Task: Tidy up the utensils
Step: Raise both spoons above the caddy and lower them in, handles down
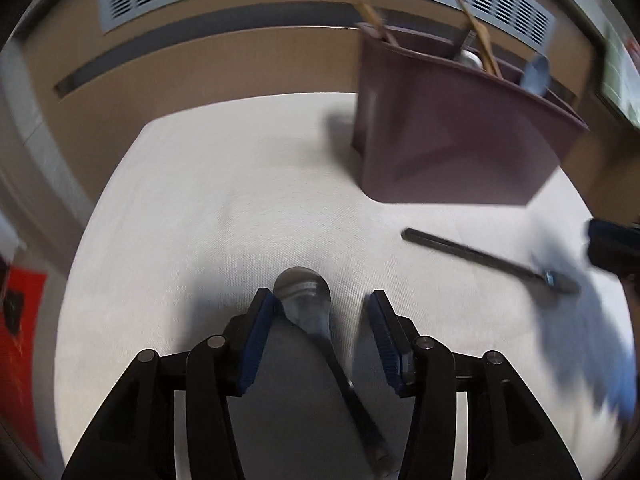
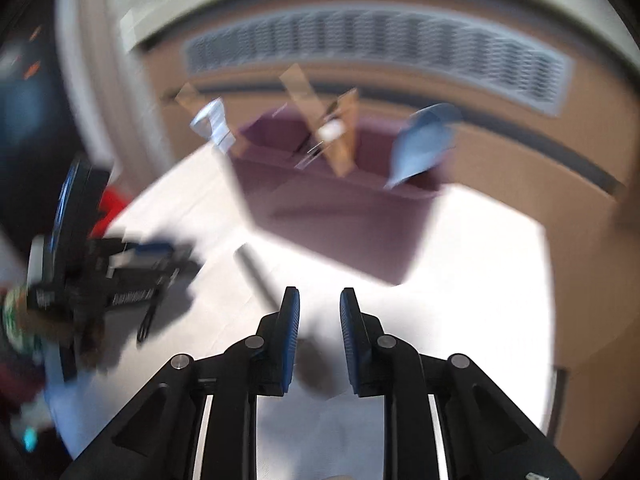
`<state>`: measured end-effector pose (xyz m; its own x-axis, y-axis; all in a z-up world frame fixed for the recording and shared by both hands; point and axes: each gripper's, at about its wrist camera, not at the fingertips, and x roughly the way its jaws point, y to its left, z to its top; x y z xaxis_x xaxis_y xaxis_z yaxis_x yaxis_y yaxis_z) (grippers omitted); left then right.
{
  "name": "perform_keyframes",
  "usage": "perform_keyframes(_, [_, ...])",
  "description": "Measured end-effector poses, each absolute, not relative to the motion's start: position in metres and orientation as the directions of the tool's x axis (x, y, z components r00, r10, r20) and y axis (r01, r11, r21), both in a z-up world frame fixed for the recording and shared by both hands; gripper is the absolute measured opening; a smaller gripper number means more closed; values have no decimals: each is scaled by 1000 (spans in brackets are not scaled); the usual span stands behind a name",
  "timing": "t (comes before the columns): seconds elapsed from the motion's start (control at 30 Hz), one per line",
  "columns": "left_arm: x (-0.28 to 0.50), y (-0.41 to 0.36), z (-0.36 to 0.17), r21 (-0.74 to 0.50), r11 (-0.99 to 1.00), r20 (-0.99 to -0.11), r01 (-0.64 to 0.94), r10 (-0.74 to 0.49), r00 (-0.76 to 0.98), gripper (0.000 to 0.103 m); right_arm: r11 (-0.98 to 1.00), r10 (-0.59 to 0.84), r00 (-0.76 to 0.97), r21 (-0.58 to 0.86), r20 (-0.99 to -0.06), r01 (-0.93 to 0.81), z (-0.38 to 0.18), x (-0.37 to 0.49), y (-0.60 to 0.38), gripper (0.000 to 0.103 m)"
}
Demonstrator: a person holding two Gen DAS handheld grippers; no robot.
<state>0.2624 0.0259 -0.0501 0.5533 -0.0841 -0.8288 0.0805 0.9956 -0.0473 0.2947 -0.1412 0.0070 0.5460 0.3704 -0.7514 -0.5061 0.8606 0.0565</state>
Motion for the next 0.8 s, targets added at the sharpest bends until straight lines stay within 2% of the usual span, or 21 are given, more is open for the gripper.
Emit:
perform_keyframes(0.13, [252, 42, -49, -60, 991, -835, 116, -114, 539, 51, 745, 330, 491, -97, -806, -660, -16, 296, -101, 20])
perform_keyframes(0.23, [248, 55, -47, -79, 991, -839, 103, -122, 530, 51, 680, 304, 461, -149, -834, -718, -31, 307, -80, 20])
perform_keyframes(0.47, [255, 67, -46, -164, 986, -844, 34, -158, 513, 51, 716, 328, 369, -26, -869, -698, -44, 344, -72, 19])
perform_keyframes(0.53, [260, 62, -46, -147, 989, -847, 28, -140, 512, 51, 732, 305, 396, -53, -866, -680, -43, 340, -72, 11])
perform_keyframes(0.63, [271, 55, -47, -120, 993, -853, 4, -105, 511, 51, 750, 287, 429, -77, -857, -656, -41, 328, -75, 11])
perform_keyframes(0.8, [291, 37, -52, -43, 999, -853, -28, -22, 521, 52, 796, 320, 445, -17, -837, -605, -31, 313, -98, 11])
